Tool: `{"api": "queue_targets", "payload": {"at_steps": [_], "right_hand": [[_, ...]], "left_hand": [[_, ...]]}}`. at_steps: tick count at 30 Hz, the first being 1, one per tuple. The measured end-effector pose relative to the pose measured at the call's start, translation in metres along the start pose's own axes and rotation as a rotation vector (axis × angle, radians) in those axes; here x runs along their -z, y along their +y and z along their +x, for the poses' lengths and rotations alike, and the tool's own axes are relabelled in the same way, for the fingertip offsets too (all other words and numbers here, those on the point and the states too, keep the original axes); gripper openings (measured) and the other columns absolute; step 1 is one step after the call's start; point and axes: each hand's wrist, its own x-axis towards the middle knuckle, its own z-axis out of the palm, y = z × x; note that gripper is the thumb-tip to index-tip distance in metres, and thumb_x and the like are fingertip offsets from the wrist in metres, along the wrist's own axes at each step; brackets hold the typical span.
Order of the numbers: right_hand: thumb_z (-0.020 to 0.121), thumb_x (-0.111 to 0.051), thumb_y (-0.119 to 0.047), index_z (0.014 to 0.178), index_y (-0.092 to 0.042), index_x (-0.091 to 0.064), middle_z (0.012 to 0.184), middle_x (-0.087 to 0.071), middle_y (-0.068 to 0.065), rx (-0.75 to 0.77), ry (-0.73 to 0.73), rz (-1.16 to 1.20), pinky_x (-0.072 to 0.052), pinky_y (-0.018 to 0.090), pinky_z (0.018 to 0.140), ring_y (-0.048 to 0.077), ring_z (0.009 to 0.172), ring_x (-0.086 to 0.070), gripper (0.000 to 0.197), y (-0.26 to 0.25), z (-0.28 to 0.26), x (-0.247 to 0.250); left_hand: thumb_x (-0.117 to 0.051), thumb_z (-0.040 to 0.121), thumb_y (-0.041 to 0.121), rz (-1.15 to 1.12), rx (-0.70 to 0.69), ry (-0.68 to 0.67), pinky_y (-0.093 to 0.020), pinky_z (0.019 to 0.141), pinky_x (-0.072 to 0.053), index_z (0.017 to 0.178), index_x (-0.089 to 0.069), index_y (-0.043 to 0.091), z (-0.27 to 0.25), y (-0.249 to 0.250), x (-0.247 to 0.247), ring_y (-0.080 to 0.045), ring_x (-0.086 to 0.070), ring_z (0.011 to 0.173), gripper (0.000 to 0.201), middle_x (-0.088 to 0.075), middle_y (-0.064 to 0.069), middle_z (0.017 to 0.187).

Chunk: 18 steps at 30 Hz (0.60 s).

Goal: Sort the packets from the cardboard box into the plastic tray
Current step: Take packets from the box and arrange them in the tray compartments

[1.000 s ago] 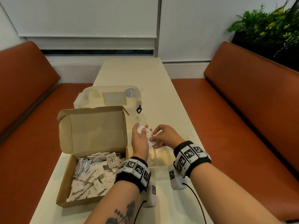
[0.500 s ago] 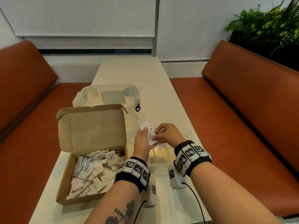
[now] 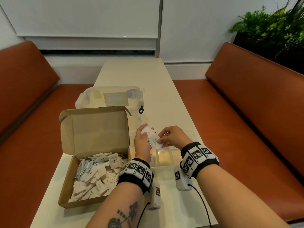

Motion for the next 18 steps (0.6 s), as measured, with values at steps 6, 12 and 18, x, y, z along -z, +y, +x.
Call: {"api": "queue_targets", "payload": {"at_steps": [6, 12, 18], "right_hand": [[0.077, -0.072, 0.003, 0.082, -0.007, -0.062, 0.079, -0.068, 0.011, 0.002, 0.033, 0.012, -0.058, 0.022, 0.062, 0.017, 0.063, -0.065, 0.015, 0.003, -0.002, 0.009], [0.078, -0.071, 0.003, 0.094, 0.001, -0.062, 0.089, -0.069, 0.017, 0.021, 0.064, 0.066, -0.057, 0.019, 0.059, 0.017, 0.068, -0.066, 0.018, 0.0, -0.001, 0.011], [0.076, -0.073, 0.003, 0.088, 0.0, -0.064, 0.081, -0.066, 0.014, 0.019, 0.126, 0.018, -0.058, 0.024, 0.064, 0.019, 0.066, -0.064, 0.015, 0.006, 0.004, 0.002]], "left_hand": [[-0.031, 0.1, -0.003, 0.047, -0.061, 0.128, -0.028, 0.073, -0.055, 0.13, -0.048, 0.016, 0.007, 0.002, 0.008, -0.03, -0.054, 0.115, 0.039, -0.052, -0.019, 0.128], [-0.031, 0.101, 0.004, 0.075, 0.033, 0.023, -0.03, 0.066, -0.057, 0.115, -0.057, 0.018, 0.004, -0.006, 0.005, -0.025, -0.059, 0.101, 0.032, -0.053, -0.013, 0.117], [-0.044, 0.1, 0.023, -0.009, 0.127, -0.145, -0.042, 0.075, -0.06, 0.117, -0.056, 0.015, -0.002, -0.008, 0.005, -0.036, -0.06, 0.112, 0.023, -0.055, -0.018, 0.122]]}}
